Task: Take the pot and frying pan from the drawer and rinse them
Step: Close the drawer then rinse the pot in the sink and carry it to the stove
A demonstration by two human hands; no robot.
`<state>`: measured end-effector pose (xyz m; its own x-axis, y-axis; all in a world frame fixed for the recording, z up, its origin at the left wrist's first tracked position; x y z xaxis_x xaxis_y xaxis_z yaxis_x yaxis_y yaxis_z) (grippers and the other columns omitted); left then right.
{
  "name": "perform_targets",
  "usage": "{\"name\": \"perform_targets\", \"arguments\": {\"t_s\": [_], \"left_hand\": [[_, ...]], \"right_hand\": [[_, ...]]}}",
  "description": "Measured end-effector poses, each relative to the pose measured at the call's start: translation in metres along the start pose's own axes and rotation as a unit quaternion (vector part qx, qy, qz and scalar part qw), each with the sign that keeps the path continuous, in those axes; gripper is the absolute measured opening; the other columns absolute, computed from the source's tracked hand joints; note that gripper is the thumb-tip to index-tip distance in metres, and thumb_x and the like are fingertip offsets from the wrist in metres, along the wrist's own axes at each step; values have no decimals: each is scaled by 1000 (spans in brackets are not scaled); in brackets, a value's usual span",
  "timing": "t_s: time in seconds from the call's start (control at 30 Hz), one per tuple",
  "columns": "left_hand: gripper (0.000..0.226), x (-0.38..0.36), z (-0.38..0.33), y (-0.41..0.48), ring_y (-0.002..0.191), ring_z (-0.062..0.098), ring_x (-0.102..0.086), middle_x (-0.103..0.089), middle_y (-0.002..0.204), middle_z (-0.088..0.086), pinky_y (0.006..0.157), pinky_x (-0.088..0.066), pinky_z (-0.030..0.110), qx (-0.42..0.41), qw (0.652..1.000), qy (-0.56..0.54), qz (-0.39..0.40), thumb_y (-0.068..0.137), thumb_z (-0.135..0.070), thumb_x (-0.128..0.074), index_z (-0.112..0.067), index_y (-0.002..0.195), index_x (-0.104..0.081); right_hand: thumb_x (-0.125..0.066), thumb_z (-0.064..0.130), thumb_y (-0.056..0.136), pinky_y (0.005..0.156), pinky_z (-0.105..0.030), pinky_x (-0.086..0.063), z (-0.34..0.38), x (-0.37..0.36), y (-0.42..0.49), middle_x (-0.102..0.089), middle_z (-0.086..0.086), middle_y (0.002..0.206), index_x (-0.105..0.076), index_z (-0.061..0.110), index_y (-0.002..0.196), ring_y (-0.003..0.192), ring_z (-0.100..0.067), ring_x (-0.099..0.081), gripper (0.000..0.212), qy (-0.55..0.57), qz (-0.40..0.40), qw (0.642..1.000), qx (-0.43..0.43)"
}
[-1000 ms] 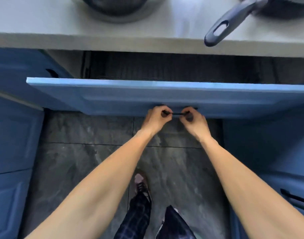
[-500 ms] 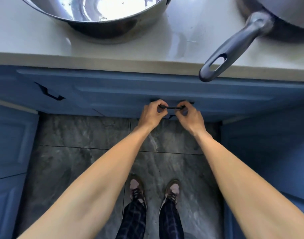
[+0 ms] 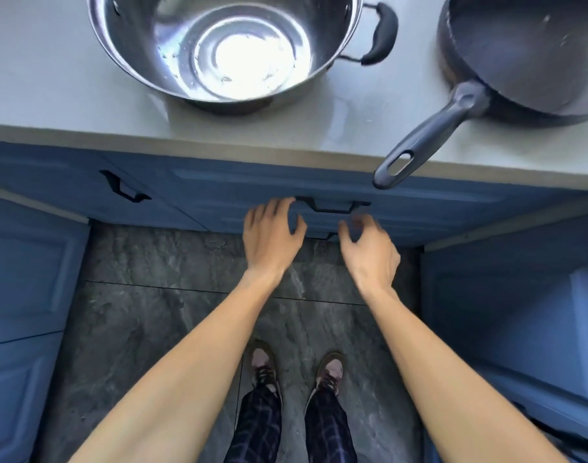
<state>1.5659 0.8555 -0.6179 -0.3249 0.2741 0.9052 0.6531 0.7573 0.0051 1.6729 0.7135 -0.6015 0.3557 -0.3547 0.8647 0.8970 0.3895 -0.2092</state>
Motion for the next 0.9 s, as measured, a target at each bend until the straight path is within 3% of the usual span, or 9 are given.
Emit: {"name": "perform_targets", "arguments": {"t_s": [0.13,0.27,0.47,0.63,0.9], "left_hand": [[44,63,4,-22,115,22,-64,-71,122,-1,115,-35,38,9,998,42,-53,93,-48,-53,-23,127,-66],[43,136,7,-45,117,18,-63,-70,124,-2,116,-37,40,47,992,50,-102,93,-47,-56,-23,127,-66],[43,244,8,-46,117,21,-63,-70,124,-1,111,-43,43,100,980,47,-167,90,-41,-65,-21,128,-64],[44,311,15,-22,113,25,-66,-71,120,2,108,-45,45,85,976,62,-193,87,-39,-69,-20,126,-64],[45,347,37,53,102,26,-69,-73,115,3,92,-50,43,59,972,97,-207,86,-42,-68,-20,124,-67]], "right_hand": [[-51,53,97,93,-40,-46,19,54,-33,-71,6,120,-65,28,123,112,-20,-63,39,-5,-22,999,28],[-54,53,96,93,-39,-46,32,110,-62,-70,10,122,-63,29,127,111,-17,-63,40,-17,-63,997,39],[-59,50,94,91,-41,-50,69,186,-82,-69,8,122,-62,25,130,107,-20,-65,43,-26,-109,991,68],[-66,45,91,85,-42,-53,116,229,-77,-73,2,116,-65,23,125,103,-26,-68,41,-8,-143,984,101],[-63,42,91,85,-44,-54,164,240,-25,-72,0,115,-64,22,125,100,-28,-69,40,-23,-167,973,157]]}}
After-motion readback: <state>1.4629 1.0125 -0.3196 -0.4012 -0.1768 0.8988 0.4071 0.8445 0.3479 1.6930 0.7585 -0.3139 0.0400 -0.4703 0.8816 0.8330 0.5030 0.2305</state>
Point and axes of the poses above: each hand's wrist, its own y-axis towards the middle knuckle, its own x-axis out of the back of the hand, z = x × y, the point moved 2 cm from there along y, towards the middle knuckle
